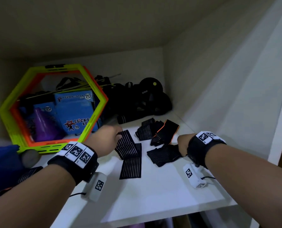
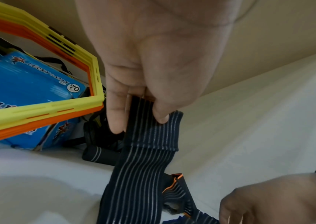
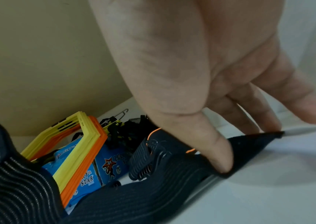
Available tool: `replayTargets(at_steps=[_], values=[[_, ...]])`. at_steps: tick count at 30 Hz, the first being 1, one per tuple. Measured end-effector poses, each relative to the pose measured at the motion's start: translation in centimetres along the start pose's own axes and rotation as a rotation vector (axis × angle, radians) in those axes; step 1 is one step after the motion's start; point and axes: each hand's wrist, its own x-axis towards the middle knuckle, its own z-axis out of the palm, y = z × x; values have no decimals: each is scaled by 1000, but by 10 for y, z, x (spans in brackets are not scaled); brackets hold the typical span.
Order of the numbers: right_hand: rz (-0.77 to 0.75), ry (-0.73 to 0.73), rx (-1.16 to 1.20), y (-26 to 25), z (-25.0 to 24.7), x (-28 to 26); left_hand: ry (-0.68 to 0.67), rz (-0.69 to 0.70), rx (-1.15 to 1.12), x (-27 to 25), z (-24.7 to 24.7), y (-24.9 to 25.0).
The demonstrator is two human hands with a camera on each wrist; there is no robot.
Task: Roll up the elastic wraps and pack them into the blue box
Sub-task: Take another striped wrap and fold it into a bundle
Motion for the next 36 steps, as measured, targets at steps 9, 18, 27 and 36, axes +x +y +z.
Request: replayTargets(at_steps=[9, 18, 27, 36], values=[[-228, 187, 529, 10, -9, -6, 132, -75, -106, -16, -5, 14], [-498, 489, 1059, -17, -88, -45, 117, -179, -281, -10, -57, 29], [-710, 452, 1380, -66, -111, -75, 164, -177, -544, -15, -101, 28], [-549, 855, 1384, -123, -117, -82, 137, 17, -785, -38, -118, 4]])
